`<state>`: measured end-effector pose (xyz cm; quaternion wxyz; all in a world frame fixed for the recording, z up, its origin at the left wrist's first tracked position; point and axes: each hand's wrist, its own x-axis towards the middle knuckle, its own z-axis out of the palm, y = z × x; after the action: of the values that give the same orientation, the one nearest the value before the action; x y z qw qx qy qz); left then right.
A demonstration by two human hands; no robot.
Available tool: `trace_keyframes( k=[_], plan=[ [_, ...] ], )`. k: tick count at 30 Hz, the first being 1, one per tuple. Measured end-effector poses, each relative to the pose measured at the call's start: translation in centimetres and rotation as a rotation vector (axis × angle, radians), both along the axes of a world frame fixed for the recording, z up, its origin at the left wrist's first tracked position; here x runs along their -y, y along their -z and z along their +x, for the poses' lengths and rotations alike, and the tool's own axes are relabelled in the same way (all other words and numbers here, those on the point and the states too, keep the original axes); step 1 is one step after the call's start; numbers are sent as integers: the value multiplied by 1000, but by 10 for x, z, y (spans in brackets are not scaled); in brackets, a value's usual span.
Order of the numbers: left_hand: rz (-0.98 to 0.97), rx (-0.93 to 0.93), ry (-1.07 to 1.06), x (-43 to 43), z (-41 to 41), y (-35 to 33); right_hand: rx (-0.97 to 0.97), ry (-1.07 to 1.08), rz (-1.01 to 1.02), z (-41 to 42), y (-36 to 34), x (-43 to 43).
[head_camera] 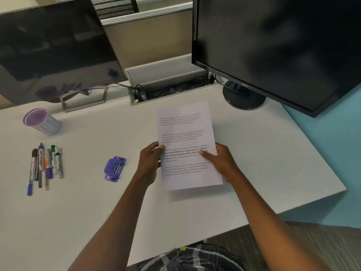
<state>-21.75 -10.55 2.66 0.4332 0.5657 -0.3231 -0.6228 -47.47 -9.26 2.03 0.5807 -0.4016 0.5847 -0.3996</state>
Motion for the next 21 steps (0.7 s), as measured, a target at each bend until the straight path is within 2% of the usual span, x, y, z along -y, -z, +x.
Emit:
trace_keyframes(
  k=[5, 9, 12, 17, 21],
  plan=[
    [49, -16, -60, -8, 19, 13, -200, 113, 19, 13, 5, 1],
    [92, -22, -101, -13, 38, 24, -608, 254, -4, 12, 9, 4],
    [138, -3, -121, -15, 49, 32, -862, 198, 75, 11, 12, 9],
    [183, 12, -163, -17, 57, 41, -1084, 90, 173, 21, 12, 16],
    [204, 21, -178, -19, 60, 45, -1125, 94, 202, 30, 12, 22]
  ],
)
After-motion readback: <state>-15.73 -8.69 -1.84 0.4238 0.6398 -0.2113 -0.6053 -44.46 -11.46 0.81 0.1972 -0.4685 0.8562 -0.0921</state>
